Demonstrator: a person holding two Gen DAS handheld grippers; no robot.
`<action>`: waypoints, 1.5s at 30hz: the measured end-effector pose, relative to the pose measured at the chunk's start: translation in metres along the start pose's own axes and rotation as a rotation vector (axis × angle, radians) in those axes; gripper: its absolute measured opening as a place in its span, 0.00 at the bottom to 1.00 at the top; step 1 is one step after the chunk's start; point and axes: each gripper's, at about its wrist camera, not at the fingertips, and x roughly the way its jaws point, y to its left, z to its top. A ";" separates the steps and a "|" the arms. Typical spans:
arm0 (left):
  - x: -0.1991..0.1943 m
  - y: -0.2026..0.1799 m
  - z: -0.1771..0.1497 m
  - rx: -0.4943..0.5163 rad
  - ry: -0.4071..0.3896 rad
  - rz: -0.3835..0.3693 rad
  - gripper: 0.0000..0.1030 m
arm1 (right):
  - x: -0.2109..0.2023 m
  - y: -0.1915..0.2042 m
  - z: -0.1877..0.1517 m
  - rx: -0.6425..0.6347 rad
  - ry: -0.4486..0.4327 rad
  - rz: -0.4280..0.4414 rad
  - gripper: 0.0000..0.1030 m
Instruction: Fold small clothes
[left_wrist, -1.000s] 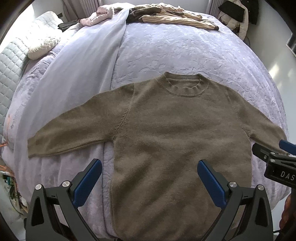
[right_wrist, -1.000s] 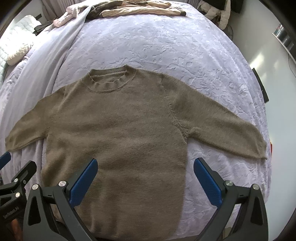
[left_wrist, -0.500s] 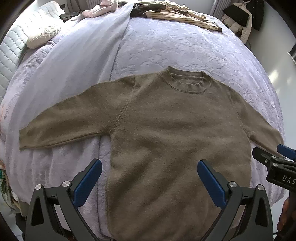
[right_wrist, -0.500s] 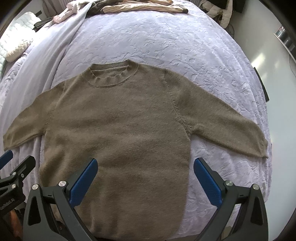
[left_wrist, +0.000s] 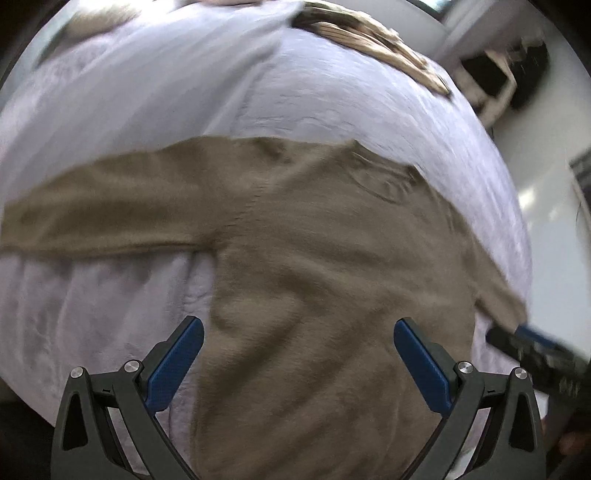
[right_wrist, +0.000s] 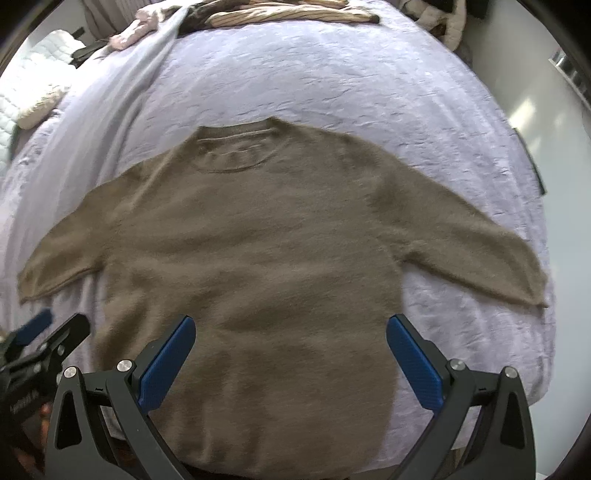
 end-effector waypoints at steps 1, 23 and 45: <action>0.001 0.019 0.003 -0.045 -0.011 -0.012 1.00 | 0.001 0.008 -0.002 -0.015 -0.002 0.036 1.00; 0.024 0.343 0.027 -0.773 -0.354 -0.145 0.43 | 0.074 0.206 -0.050 -0.309 0.174 0.358 1.00; 0.018 0.038 0.107 -0.049 -0.331 -0.280 0.07 | 0.057 0.085 -0.031 -0.089 0.074 0.321 1.00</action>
